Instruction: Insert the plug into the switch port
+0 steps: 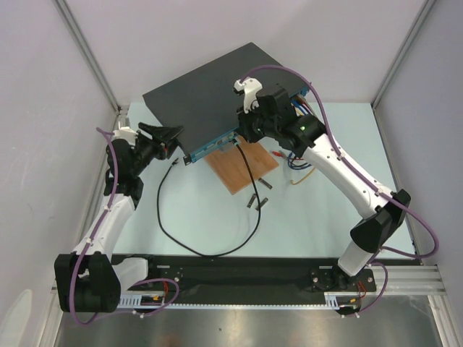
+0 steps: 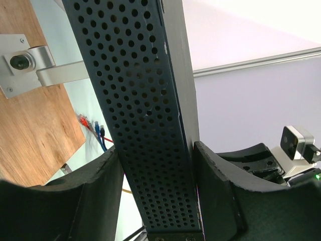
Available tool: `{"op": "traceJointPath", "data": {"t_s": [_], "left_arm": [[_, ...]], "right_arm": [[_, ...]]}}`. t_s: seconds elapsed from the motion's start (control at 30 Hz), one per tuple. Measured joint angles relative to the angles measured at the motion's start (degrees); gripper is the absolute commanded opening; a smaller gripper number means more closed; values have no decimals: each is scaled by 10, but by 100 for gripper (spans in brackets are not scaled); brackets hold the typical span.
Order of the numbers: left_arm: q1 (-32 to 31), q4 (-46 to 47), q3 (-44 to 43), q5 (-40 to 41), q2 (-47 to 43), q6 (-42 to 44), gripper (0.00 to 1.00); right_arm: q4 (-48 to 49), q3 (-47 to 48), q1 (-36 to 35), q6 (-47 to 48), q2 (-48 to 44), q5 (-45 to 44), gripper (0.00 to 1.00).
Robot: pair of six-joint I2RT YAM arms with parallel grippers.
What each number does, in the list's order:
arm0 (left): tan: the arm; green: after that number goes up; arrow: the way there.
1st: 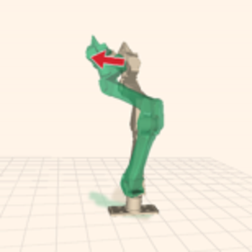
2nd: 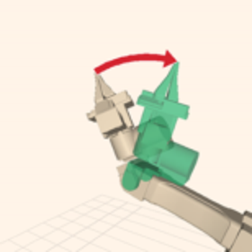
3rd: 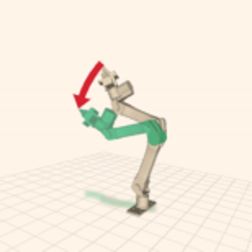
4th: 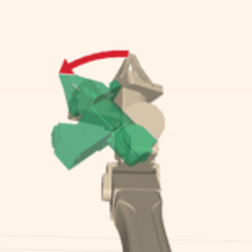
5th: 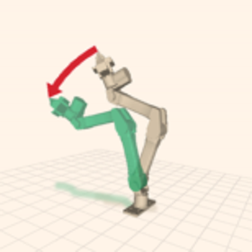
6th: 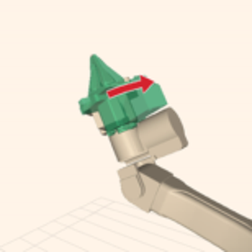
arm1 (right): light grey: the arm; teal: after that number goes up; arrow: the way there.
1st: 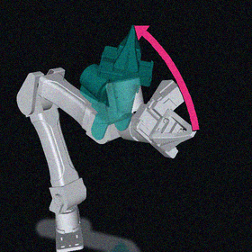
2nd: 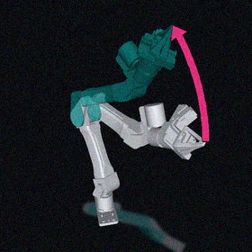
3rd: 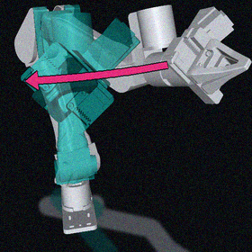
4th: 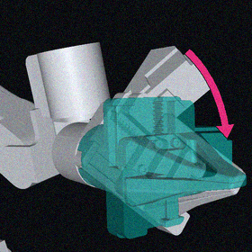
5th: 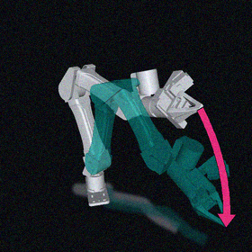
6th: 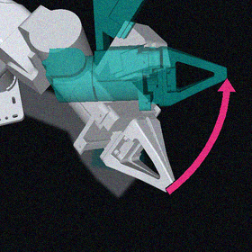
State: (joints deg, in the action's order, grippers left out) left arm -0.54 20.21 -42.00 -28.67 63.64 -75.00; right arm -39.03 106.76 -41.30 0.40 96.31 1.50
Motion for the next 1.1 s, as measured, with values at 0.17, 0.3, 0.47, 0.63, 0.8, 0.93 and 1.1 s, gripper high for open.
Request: {"op": "traceJointPath", "data": {"t_s": [0.17,0.3,0.47,0.63,0.8,0.93,1.1], "left_arm": [[0,0,0,1,0,0,0],[-1,0,0,4,0,0,0],[-1,0,0,6,0,0,0],[-1,-1,0,5,0,0,0],[-1,-16,-10,-1,1,7,1],[3,-39,-23,-11,4,15,9],[5,-48,-27,-16,4,20,36]], "right_arm": [[44,-39,0,-11,-18,-4,18],[59,-52,0,-19,-24,-5,17],[78,-70,3,-24,-31,1,18],[93,-86,14,-24,-40,18,21],[93,-93,43,-20,-47,69,37],[75,-126,80,-5,-93,107,50],[49,-194,127,21,-210,138,55]]}}
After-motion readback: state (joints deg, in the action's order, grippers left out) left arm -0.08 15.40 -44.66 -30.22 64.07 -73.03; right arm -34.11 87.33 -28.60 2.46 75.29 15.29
